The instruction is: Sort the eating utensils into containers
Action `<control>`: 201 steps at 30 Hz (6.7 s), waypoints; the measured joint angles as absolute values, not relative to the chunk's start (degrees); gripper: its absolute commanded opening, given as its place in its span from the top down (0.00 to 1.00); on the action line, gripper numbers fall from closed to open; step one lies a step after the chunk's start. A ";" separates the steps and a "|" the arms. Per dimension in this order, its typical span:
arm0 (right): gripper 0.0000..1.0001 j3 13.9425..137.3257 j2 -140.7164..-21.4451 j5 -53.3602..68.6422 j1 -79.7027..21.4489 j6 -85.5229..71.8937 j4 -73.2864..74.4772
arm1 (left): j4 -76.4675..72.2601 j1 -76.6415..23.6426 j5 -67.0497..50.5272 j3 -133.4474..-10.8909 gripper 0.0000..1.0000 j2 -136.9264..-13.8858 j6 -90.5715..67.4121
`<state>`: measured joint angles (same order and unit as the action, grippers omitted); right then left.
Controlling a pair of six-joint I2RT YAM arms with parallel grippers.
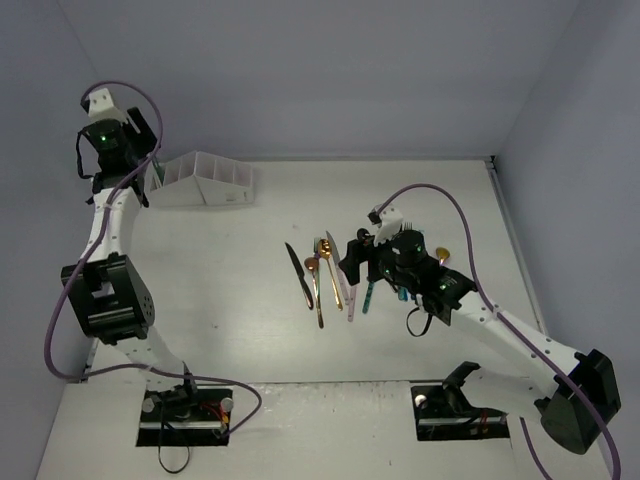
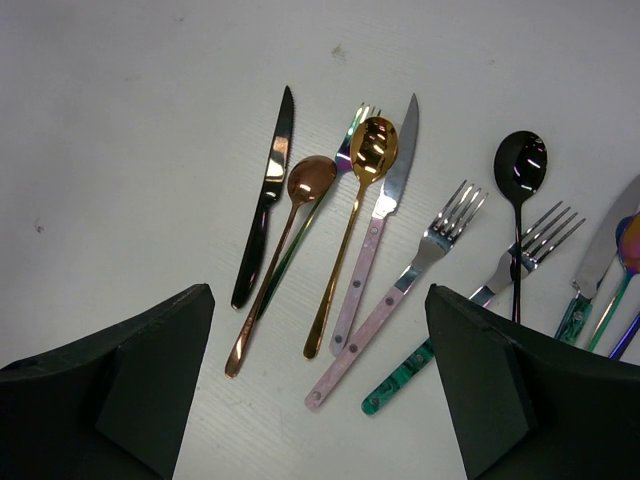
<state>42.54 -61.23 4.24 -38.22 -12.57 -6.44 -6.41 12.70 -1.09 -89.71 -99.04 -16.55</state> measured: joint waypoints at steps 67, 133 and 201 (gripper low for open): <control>0.63 52.01 -96.59 -10.89 -39.10 -34.85 2.59 | 32.03 -14.77 -3.72 -41.74 0.15 -41.89 -24.47; 0.17 53.00 -67.39 -5.62 -59.11 -12.23 -12.12 | 7.69 -38.75 6.25 -55.92 1.00 -60.01 -36.12; 0.22 37.53 -68.85 -13.94 -45.76 -23.20 -5.95 | -0.57 7.06 -4.21 -91.54 0.27 -99.12 -12.32</control>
